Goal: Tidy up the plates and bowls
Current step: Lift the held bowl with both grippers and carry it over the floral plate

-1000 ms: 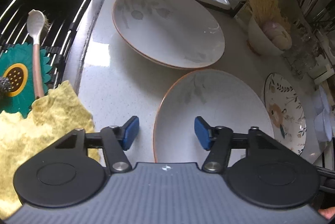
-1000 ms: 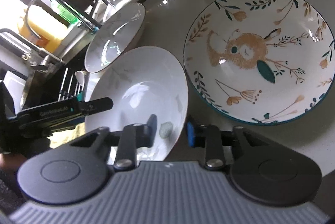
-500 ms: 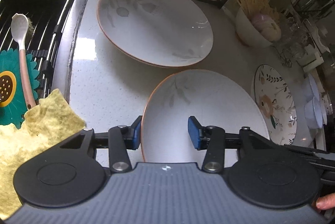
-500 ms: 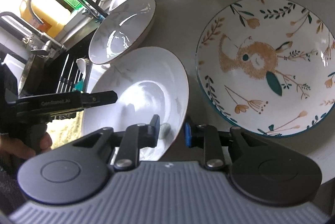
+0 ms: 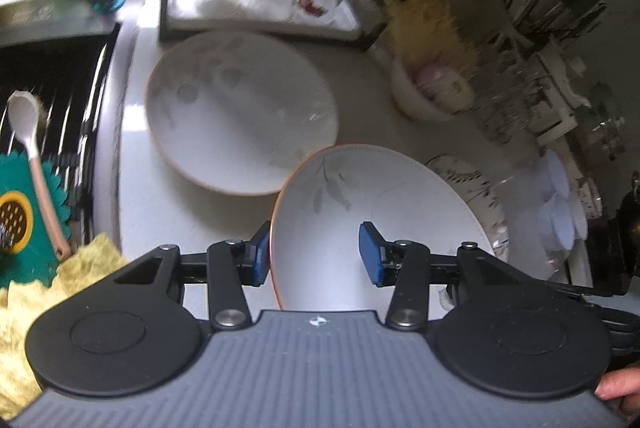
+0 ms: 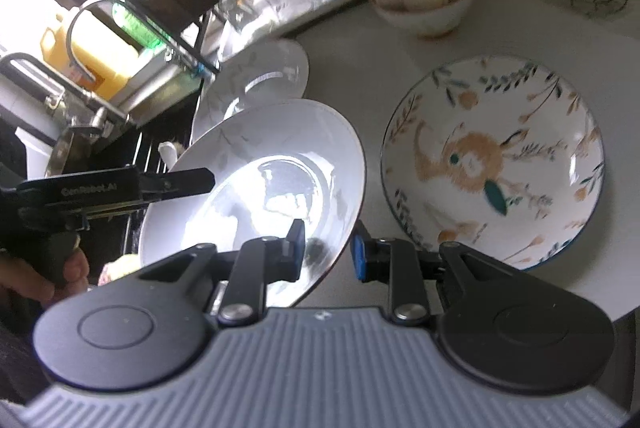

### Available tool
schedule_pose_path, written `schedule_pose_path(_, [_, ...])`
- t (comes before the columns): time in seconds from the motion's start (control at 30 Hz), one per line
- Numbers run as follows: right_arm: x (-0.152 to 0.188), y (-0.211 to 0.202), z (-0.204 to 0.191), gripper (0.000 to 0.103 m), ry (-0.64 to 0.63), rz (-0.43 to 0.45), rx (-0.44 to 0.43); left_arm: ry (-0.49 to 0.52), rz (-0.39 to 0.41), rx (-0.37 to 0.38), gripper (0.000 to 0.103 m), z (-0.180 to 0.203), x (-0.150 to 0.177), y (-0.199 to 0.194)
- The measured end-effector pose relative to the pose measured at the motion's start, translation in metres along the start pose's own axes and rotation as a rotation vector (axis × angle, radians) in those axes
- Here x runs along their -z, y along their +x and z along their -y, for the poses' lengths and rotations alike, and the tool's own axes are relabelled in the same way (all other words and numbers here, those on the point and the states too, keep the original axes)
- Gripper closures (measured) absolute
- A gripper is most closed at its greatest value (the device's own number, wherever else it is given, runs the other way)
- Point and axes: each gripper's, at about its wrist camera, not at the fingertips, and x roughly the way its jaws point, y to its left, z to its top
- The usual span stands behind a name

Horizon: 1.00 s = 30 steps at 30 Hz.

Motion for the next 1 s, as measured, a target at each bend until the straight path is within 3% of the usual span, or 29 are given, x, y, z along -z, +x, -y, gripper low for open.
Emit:
schedule_pose_path(0.43, [-0.022, -0.038, 0.042, 0.076, 0.039, 0.124, 0.068, 0.049, -0.003, 0.080, 0.053, 0.063, -0.016, 0.022])
schedule_pose_path(0.77, [-0.024, -0.035, 0.089, 0.075, 0.040, 0.123, 0.137, 0.079, -0.059, 0.038, 0.053, 0.110, -0.013, 0.067])
schedule_pose_path(1.0, [-0.024, -0.028, 0.106, 0.076, 0.037, 0.120, 0.132, 0.113, -0.102, 0.004, 0.053, 0.125, -0.021, 0.085])
